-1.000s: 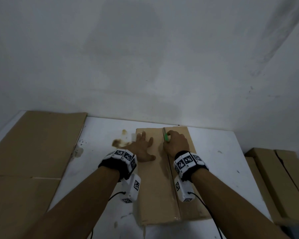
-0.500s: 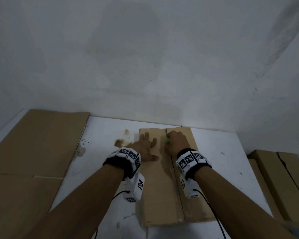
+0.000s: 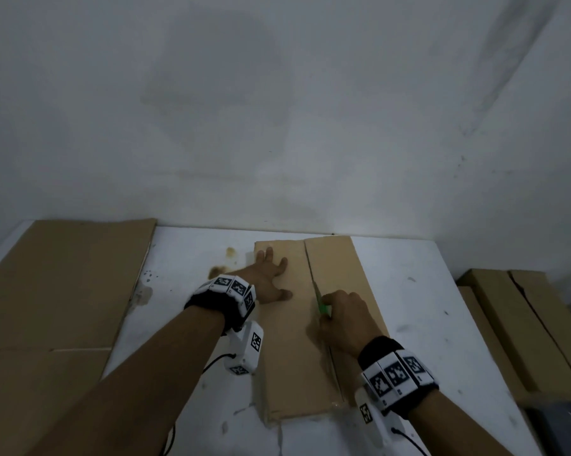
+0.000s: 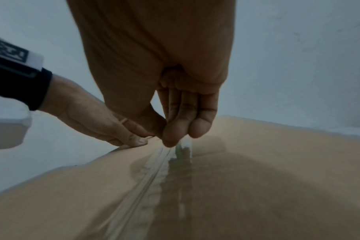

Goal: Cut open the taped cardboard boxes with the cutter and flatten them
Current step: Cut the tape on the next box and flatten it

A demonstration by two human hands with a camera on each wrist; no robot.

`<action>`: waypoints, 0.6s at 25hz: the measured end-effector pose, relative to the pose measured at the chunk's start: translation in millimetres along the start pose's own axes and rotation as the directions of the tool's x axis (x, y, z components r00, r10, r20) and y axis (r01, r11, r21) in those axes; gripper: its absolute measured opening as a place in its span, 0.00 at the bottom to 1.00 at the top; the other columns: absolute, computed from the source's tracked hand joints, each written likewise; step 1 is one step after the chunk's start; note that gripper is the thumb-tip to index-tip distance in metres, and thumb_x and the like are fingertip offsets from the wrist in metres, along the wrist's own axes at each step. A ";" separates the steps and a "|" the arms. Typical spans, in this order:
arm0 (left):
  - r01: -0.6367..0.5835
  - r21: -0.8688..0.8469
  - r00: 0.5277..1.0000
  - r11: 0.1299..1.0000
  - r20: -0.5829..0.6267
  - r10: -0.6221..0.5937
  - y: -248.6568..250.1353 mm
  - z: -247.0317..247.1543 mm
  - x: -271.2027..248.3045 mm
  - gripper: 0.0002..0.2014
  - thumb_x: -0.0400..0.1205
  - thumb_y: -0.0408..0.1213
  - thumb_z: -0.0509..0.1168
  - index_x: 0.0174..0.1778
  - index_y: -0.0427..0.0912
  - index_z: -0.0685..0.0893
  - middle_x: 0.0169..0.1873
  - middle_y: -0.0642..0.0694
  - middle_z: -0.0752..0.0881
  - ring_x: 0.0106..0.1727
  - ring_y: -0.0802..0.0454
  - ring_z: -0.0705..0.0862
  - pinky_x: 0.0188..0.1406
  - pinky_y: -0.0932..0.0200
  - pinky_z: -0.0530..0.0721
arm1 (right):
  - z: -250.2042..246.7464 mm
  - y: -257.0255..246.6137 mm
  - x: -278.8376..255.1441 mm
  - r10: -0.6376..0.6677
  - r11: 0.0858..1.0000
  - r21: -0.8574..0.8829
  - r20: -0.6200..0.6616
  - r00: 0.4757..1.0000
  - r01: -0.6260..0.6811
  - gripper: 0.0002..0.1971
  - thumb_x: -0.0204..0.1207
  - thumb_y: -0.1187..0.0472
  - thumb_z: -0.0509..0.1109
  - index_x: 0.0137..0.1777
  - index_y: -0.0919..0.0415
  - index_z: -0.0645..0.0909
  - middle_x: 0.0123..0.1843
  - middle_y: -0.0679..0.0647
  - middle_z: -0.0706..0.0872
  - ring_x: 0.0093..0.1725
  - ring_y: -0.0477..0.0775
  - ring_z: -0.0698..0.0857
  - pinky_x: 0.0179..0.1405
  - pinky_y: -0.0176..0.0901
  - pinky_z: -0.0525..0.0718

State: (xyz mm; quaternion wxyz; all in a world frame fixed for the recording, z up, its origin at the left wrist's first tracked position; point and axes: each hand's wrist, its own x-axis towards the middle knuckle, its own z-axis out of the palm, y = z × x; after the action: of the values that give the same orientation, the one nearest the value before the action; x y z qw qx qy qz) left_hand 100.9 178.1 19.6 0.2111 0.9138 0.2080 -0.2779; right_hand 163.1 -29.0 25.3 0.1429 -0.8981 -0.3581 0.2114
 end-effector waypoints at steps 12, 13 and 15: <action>0.010 0.021 1.000 1.000 -0.023 -0.010 -5.0 6.7 0.1 0.45 0.85 0.63 0.57 0.88 0.52 0.37 0.85 0.42 0.28 0.86 0.42 0.30 0.86 0.39 0.43 | 16.8 15.5 -75.8 0.012 0.999 -0.038 0.080 0.997 -0.009 0.17 0.77 0.58 0.66 0.65 0.60 0.81 0.61 0.57 0.83 0.59 0.56 0.78 0.47 0.41 0.74; 0.010 0.025 1.000 1.000 -0.027 -0.009 -5.1 6.8 0.5 0.45 0.85 0.64 0.57 0.88 0.52 0.37 0.85 0.42 0.28 0.86 0.42 0.30 0.86 0.39 0.44 | 14.3 15.9 -84.7 0.021 0.999 -0.039 0.105 0.994 -0.017 0.17 0.77 0.58 0.67 0.65 0.60 0.80 0.61 0.57 0.82 0.59 0.55 0.78 0.47 0.40 0.74; 0.010 0.033 0.999 0.999 -0.036 -0.008 -5.7 8.3 1.1 0.44 0.85 0.64 0.56 0.88 0.52 0.37 0.85 0.42 0.28 0.86 0.41 0.31 0.86 0.38 0.45 | 12.7 18.6 -104.7 0.028 0.999 -0.037 0.143 0.989 -0.022 0.16 0.78 0.58 0.67 0.65 0.58 0.79 0.60 0.55 0.80 0.56 0.53 0.78 0.46 0.39 0.74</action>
State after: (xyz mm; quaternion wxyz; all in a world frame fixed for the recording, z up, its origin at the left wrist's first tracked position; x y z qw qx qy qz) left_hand 95.4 178.9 11.1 0.1911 0.9210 0.2113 -0.2657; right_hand 99.3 -114.4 35.7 0.0983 -0.8875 -0.3598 0.2707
